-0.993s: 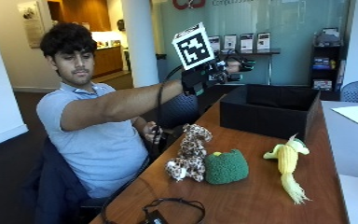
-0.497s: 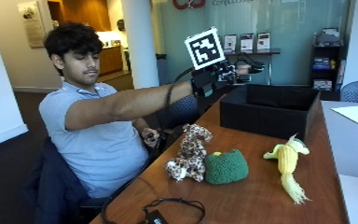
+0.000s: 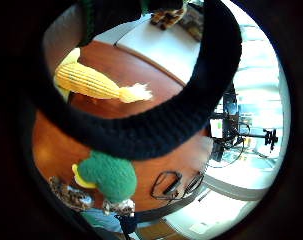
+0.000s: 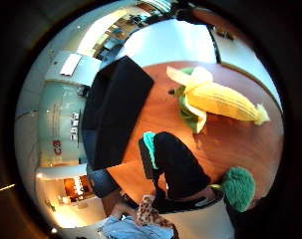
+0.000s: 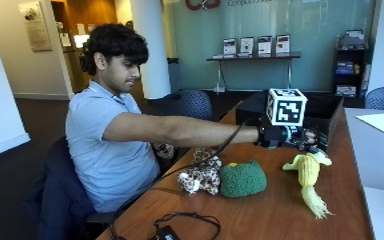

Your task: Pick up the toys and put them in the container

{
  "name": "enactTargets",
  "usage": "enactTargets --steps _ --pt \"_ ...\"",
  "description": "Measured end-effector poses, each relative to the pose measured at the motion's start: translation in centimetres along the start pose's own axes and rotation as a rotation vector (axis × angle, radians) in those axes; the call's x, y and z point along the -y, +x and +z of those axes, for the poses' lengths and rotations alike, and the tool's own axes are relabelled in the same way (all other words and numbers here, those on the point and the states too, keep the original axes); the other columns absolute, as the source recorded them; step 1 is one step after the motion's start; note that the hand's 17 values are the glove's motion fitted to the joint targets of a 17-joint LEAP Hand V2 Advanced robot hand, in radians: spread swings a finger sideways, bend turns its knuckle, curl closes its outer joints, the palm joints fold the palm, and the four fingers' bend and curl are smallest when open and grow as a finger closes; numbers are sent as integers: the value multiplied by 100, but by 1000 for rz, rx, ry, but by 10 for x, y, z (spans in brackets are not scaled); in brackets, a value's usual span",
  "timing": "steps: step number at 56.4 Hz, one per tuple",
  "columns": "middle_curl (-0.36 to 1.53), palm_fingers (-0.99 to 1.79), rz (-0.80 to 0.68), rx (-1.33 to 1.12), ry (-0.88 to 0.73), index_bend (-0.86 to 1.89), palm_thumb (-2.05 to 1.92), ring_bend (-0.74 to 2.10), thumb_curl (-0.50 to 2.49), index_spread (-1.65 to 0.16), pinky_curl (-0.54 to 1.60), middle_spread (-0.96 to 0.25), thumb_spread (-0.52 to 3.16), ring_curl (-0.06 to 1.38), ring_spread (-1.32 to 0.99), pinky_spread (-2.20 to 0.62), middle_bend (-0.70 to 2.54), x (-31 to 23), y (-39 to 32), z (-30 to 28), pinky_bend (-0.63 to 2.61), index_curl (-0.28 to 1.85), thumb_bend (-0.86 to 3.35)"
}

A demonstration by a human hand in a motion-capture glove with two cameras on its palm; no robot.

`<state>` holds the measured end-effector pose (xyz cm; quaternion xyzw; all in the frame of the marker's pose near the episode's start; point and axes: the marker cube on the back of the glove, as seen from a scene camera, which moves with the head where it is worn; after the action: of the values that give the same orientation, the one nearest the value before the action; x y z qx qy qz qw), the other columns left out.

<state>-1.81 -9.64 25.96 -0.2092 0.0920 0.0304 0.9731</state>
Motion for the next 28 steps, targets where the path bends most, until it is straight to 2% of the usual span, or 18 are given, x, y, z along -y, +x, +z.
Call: enactTargets --steps 11,17,19,28 --pt "23 -13 8 -64 -197 14 -8 18 17 -35 34 -6 133 21 -10 6 14 30 -3 77 70 29 -5" --pt "25 -14 21 -66 -146 5 -5 22 18 -33 35 -5 134 23 -9 6 19 37 -1 94 72 24 -3" --pt "28 -4 17 -61 -104 -4 -1 37 18 -33 34 -6 139 27 -10 5 27 39 1 95 71 19 -1" --pt "37 31 2 -19 -46 -1 6 83 20 -34 37 -15 163 40 -21 -8 49 42 5 92 87 8 7"
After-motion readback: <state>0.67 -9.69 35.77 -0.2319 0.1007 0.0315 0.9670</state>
